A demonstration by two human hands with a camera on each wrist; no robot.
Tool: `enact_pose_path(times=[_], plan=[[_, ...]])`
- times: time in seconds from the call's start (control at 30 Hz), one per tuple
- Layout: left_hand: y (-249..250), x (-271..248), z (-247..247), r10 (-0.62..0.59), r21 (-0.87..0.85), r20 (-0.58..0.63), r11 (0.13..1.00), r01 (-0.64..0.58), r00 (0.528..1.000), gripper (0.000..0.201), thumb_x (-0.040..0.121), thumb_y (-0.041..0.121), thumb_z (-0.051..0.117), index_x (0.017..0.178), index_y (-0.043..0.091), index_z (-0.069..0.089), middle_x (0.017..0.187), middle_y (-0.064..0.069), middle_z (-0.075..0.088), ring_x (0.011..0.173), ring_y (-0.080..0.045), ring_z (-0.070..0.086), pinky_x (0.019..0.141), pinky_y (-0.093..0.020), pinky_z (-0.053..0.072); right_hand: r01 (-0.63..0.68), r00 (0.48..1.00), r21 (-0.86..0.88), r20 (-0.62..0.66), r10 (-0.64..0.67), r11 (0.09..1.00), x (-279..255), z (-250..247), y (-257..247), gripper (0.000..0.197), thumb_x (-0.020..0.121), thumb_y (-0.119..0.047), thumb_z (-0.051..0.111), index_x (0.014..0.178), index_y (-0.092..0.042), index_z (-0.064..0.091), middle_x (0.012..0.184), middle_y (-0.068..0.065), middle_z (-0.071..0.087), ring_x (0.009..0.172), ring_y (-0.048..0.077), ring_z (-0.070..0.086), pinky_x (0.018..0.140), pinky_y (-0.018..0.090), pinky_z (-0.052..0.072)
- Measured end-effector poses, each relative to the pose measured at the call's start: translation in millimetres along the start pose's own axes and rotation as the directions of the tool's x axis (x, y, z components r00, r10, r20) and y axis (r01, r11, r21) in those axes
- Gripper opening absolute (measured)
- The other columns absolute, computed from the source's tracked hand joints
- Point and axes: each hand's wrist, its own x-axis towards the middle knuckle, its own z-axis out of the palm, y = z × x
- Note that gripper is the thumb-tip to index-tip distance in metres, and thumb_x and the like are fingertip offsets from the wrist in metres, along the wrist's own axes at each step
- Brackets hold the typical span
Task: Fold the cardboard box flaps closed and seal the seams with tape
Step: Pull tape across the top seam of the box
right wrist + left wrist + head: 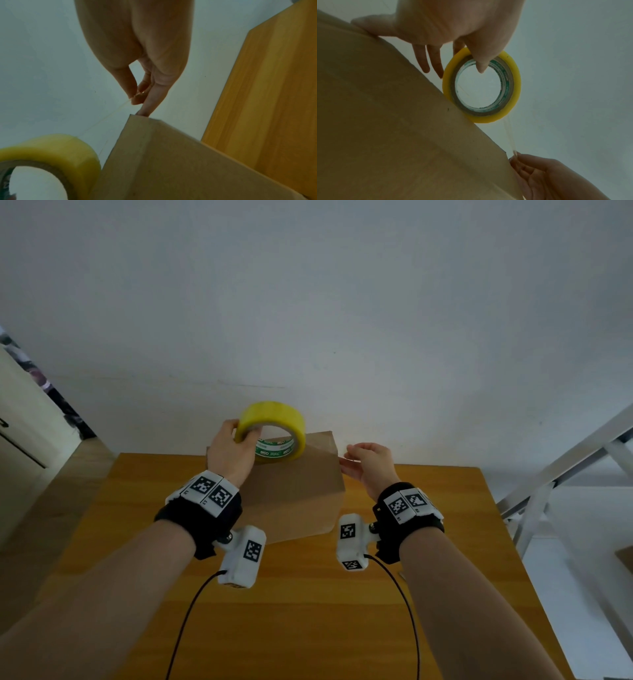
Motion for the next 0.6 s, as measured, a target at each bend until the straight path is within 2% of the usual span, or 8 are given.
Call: enact_pose_path(times=[0.1,0.2,0.3,0.37,0.5,0.6], plan=[[1,-1,7,-0.028,-0.056,0.067,0.998,0.032,0.997,0.038,0.089,0.043,0.053,0.115,0.016,0.048,0.098,-0.004,0.055,0.09,-0.024,0.052,0.077,-0.036,0.043,0.012,1.0,0.0,-0.027,-0.012,1.0,1,-6,-3,0.003,0.093,0.0,0.053,0.094,-0.002,0.051,0.083,0.012,0.056,0.077,0.028,0.066,0.069,0.035,0.059],[3,-3,13,-0.048,-0.109,0.111,0.992,0.06,0.993,0.04,0.091,0.04,0.052,0.118,0.012,0.042,0.099,-0.006,0.053,0.091,-0.024,0.051,0.078,-0.036,0.041,0.027,0.997,-0.034,-0.065,-0.029,0.999,2,-10,-4,0.007,0.092,-0.001,0.054,0.099,-0.001,0.052,0.084,0.013,0.058,0.081,0.028,0.065,0.074,0.037,0.058],[1,-3,15,-0.053,-0.131,0.099,0.989,0.066,0.994,0.038,0.092,0.039,0.05,0.117,0.012,0.041,0.096,-0.005,0.054,0.091,-0.024,0.052,0.081,-0.04,0.045,0.059,0.993,-0.102,-0.1,-0.07,0.993,2,-10,-1,0.009,0.092,-0.004,0.057,0.1,-0.002,0.054,0.086,0.012,0.06,0.081,0.022,0.063,0.071,0.032,0.057],[1,-3,14,-0.043,-0.13,0.074,0.99,0.053,0.996,0.035,0.092,0.039,0.048,0.114,0.013,0.041,0.086,0.0,0.053,0.087,-0.024,0.052,0.077,-0.039,0.044,0.068,0.99,-0.154,-0.111,-0.086,0.986,2,-10,0,0.005,0.092,-0.007,0.058,0.096,-0.006,0.055,0.088,0.009,0.062,0.082,0.02,0.063,0.069,0.029,0.055],[4,-5,11,0.01,-0.009,0.035,1.0,-0.009,0.999,0.032,0.091,0.045,0.047,0.109,0.018,0.044,0.075,0.005,0.051,0.071,-0.017,0.05,0.068,-0.033,0.037,0.024,0.995,-0.053,-0.091,-0.029,0.998,-3,-12,4,0.011,0.093,-0.004,0.055,0.103,-0.003,0.053,0.09,0.013,0.059,0.086,0.027,0.064,0.073,0.038,0.058],[5,-3,10,0.043,-0.002,0.041,0.999,-0.043,0.998,0.032,0.09,0.046,0.049,0.109,0.02,0.047,0.082,0.0,0.055,0.079,-0.023,0.052,0.07,-0.033,0.038,0.032,0.995,-0.027,-0.092,-0.035,0.999,-6,-13,5,0.011,0.093,-0.003,0.054,0.104,-0.002,0.052,0.089,0.013,0.059,0.085,0.028,0.064,0.074,0.039,0.058]])
